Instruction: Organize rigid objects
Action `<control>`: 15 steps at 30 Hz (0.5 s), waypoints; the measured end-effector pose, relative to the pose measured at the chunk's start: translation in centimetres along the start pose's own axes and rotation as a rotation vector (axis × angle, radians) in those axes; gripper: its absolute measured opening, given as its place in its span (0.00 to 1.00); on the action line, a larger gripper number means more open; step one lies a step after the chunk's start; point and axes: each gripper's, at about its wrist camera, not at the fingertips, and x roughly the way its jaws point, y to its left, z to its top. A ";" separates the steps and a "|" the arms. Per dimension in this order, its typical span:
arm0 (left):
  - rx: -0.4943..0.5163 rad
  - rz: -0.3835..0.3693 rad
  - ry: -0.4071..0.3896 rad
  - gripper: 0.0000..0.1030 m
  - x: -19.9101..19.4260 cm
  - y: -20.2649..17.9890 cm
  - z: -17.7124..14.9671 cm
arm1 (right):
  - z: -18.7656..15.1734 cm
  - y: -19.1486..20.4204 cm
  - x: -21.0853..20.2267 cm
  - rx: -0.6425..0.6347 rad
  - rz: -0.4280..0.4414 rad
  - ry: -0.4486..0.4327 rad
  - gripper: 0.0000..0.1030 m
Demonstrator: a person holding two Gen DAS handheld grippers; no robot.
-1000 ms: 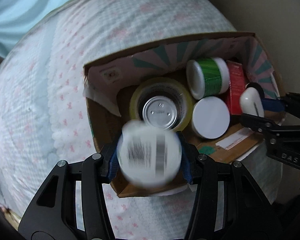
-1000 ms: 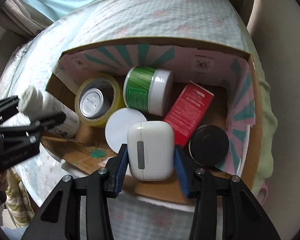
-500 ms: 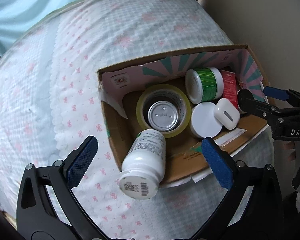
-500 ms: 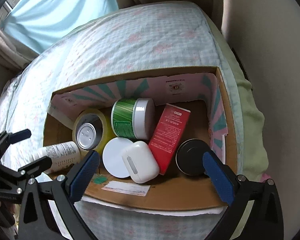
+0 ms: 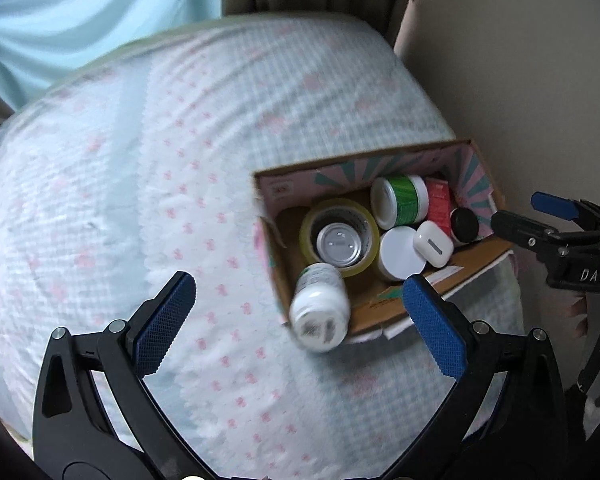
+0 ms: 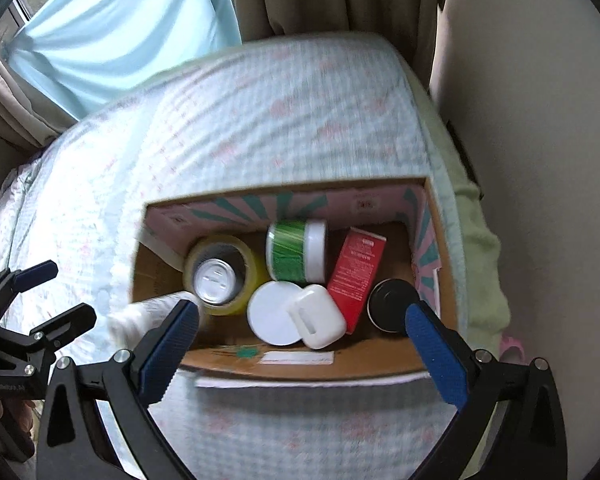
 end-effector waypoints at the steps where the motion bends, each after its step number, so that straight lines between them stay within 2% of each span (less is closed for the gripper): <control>1: -0.003 0.000 -0.011 1.00 -1.2 0.6 -0.1 | 0.1 0.7 -1.2 0.004 -0.002 -0.015 1.00; 8: -0.044 0.040 -0.147 1.00 -12.3 6.1 -1.0 | 0.2 7.4 -9.7 0.012 -0.009 -0.121 1.00; 15: -0.112 0.100 -0.352 1.00 -24.4 11.0 -2.8 | 0.1 15.8 -20.2 -0.056 0.003 -0.319 1.00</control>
